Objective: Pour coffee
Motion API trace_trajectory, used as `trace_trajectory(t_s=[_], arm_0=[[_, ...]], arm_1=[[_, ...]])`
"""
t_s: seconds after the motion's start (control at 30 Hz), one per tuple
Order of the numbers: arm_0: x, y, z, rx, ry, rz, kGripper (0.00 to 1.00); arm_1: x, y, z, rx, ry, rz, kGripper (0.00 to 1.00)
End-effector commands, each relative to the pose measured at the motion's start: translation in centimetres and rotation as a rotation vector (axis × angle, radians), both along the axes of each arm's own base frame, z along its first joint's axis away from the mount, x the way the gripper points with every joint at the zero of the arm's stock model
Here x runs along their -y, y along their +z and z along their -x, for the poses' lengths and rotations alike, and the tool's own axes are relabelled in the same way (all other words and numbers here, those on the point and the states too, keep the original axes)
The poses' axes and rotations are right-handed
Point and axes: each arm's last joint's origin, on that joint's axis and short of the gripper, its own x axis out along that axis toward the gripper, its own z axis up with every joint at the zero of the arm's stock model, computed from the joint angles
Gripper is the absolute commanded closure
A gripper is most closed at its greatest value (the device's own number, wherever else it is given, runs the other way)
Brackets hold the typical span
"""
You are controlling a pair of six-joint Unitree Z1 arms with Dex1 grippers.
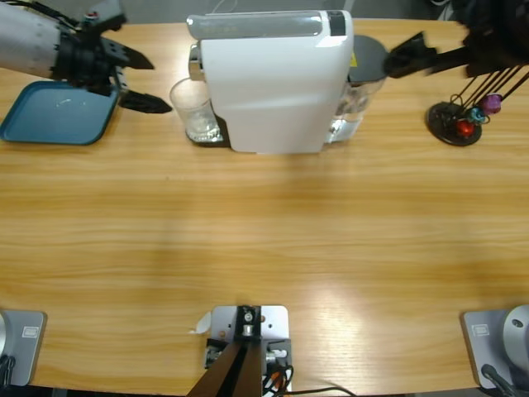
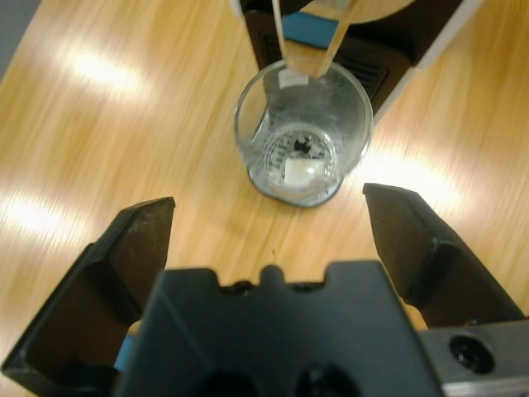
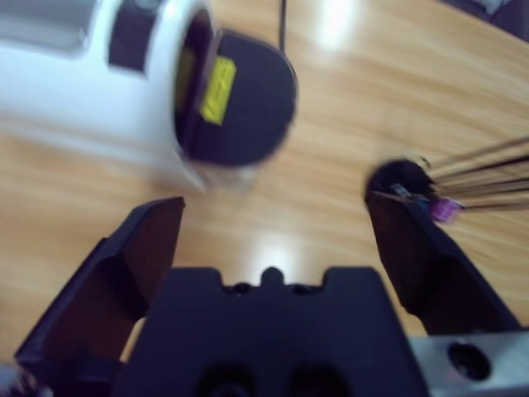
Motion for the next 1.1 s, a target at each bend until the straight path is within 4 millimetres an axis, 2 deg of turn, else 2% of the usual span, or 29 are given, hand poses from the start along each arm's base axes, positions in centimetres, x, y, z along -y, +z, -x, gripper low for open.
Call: trace_trajectory(t_s=[0.03,0.1,0.23,0.27,0.3,0.33,0.5,0.6,0.77,0.9,1.0,1.1], arm_0=[[-2.8,1.2,5.7,-0.132,0.211,0.009,0.007],[-3.4,1.2,7.6,-0.154,0.264,0.024,0.000],[-4.2,1.4,10.5,-0.214,0.368,0.085,0.009],[-4.4,1.5,11.0,-0.231,0.395,0.098,0.009],[-4.6,1.6,11.4,-0.247,0.423,0.112,0.008],[-4.6,1.6,11.8,-0.266,0.445,0.123,0.004],[-4.2,1.0,13.4,-0.328,0.486,0.142,0.013],[-4.2,1.1,13.4,-0.337,0.507,0.152,0.007],[-4.2,0.4,13.3,-0.324,0.488,0.111,0.005],[-4.2,-0.1,13.5,-0.299,0.431,0.071,0.009],[-4.0,-0.6,14.2,-0.303,0.387,0.046,0.009],[-3.7,-0.7,13.9,-0.287,0.360,0.039,0.009]], arm_1=[[2.1,6.3,-2.3,-0.056,-0.008,-0.016,0.001],[2.1,6.6,-3.5,-0.063,0.023,-0.032,0.039],[1.2,6.7,-6.2,-0.034,0.157,-0.005,0.374],[0.9,7.1,-6.8,-0.033,0.166,-0.043,0.573],[0.7,7.4,-7.3,-0.036,0.179,-0.088,0.937],[0.4,7.5,-7.8,-0.032,0.183,-0.104,1.000],[-1.3,7.5,-10.3,-0.058,0.286,-0.181,1.000],[-1.9,7.4,-11.3,-0.105,0.304,-0.234,1.000],[-1.8,6.0,-13.2,-0.154,0.297,-0.235,1.000],[-2.2,4.8,-14.0,-0.193,0.321,-0.225,1.000],[-2.3,4.6,-14.1,-0.198,0.333,-0.223,1.000],[-2.3,4.4,-14.0,-0.212,0.364,-0.221,1.000]])
